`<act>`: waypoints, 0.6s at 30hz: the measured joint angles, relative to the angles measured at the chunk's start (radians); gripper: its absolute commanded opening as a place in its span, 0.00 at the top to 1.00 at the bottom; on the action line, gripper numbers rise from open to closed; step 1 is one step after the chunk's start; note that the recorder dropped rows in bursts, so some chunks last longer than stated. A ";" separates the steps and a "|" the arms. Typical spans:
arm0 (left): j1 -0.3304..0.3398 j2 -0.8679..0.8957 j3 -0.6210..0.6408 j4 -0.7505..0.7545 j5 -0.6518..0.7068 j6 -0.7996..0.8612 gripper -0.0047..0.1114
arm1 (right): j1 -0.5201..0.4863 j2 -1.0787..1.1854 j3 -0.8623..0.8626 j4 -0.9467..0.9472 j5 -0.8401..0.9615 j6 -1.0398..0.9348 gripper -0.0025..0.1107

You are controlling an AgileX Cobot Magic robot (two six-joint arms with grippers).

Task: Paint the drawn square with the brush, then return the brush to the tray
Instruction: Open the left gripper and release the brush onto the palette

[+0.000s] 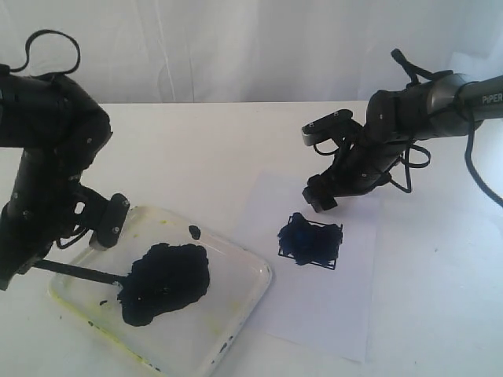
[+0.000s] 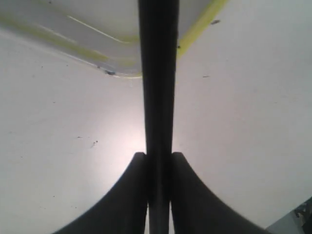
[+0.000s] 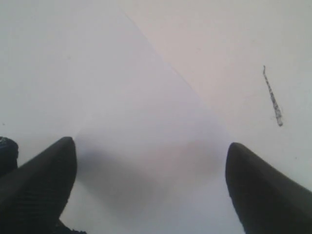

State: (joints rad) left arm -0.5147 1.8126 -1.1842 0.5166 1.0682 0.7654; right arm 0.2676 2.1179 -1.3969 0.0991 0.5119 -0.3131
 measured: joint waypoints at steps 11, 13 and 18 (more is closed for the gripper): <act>0.002 0.000 0.061 0.058 -0.151 -0.052 0.96 | 0.000 0.000 0.000 0.000 -0.008 0.000 0.26; 0.002 0.000 0.061 0.060 -0.151 -0.052 0.96 | 0.000 0.000 0.000 0.000 -0.011 0.000 0.26; 0.002 0.000 0.061 0.064 -0.151 -0.052 0.89 | 0.000 -0.011 0.000 0.000 -0.015 0.000 0.26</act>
State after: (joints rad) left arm -0.5126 1.8126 -1.1236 0.5811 0.9169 0.7138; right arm 0.2676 2.1067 -1.3969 0.0991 0.4973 -0.3131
